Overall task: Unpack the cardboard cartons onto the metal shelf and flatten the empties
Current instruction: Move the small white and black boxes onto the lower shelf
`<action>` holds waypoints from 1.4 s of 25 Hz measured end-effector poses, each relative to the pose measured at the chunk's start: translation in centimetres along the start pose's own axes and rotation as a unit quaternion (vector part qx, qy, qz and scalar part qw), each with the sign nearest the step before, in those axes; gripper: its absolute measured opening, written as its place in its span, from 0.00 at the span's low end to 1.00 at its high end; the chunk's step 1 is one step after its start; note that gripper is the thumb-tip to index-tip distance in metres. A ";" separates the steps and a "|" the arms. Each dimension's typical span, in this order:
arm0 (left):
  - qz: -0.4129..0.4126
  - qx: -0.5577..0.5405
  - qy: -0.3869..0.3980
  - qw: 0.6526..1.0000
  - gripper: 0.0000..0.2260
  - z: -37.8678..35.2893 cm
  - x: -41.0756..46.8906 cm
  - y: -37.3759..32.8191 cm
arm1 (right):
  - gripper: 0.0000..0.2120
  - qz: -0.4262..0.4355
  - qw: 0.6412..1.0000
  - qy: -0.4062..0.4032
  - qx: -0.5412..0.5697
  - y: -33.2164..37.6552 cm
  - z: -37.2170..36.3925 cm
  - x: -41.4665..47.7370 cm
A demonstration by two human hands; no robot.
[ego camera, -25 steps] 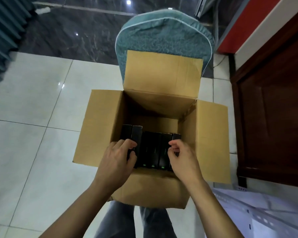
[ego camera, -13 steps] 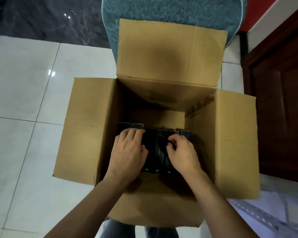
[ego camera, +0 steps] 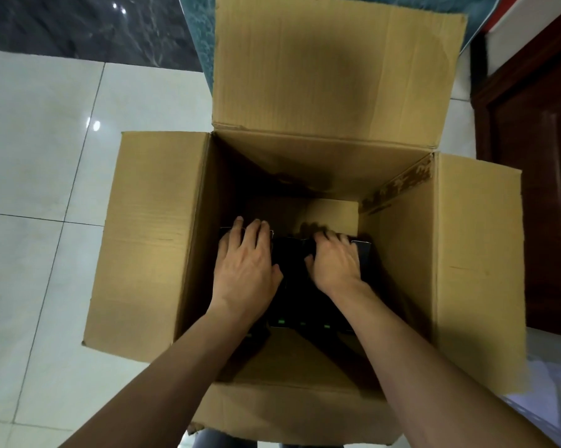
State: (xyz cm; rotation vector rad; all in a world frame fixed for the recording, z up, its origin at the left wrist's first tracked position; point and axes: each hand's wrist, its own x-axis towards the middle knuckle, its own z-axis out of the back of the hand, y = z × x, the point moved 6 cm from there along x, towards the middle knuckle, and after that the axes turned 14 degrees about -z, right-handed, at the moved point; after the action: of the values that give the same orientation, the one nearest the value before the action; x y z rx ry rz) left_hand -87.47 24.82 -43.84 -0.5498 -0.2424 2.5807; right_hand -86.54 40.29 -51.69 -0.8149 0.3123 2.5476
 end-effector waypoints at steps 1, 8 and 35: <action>-0.001 0.004 0.006 1.000 0.30 -0.2 0.0 0.0 | 0.22 -0.001 1.000 0.005 -0.015 0.2 -0.3 0.5; -0.002 0.007 -0.011 1.000 0.29 -1.0 0.3 0.2 | 0.33 -0.020 0.992 0.078 -0.095 0.2 -2.8 2.9; 0.048 -0.108 -0.056 0.991 0.40 1.7 -2.9 -0.9 | 0.34 -0.098 0.971 -0.056 0.211 -1.1 2.0 -5.5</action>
State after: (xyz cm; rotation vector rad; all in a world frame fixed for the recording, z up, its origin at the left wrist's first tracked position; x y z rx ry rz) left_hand -85.45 24.08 -41.12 -0.5031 -0.5517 2.6998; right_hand -83.01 40.04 -46.87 -0.5091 0.6740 2.2169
